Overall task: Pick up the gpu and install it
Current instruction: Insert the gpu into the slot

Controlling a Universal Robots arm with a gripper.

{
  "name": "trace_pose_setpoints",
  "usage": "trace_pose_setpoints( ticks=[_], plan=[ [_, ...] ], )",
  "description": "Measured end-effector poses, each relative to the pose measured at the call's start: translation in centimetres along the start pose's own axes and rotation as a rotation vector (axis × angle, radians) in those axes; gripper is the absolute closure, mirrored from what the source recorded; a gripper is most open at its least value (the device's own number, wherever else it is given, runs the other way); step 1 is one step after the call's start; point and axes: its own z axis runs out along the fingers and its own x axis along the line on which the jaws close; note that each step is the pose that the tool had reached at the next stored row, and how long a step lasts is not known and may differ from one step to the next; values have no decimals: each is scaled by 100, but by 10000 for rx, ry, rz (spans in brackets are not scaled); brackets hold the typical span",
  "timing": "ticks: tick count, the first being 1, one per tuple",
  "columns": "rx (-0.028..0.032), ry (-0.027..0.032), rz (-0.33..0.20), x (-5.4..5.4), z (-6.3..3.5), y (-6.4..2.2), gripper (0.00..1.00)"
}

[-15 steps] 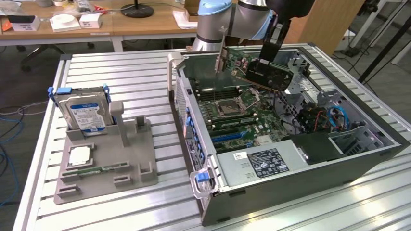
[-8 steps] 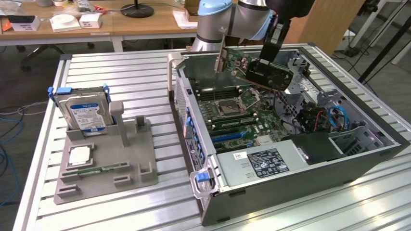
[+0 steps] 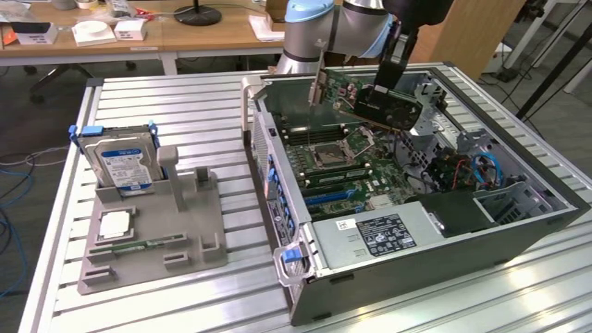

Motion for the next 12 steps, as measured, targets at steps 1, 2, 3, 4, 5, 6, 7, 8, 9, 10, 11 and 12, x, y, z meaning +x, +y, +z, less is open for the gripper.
trace_pose_setpoints(
  ticks=[1,2,3,4,5,6,7,8,9,10,11,12],
  plan=[
    [0,1,-23,0,0,0,74],
    [-1,3,-47,0,0,0,74],
    [-1,4,-72,0,0,0,74],
    [-2,5,-98,0,0,0,74],
    [-3,6,-127,0,0,0,74],
    [-3,7,-159,0,0,0,74],
    [-4,9,-188,0,0,0,74],
    [-5,10,-216,0,0,0,74],
    [-6,11,-243,0,0,0,74],
    [-6,13,-270,0,0,0,74],
    [-7,13,-296,0,0,0,74],
    [-7,15,-325,0,0,0,74]
  ],
)
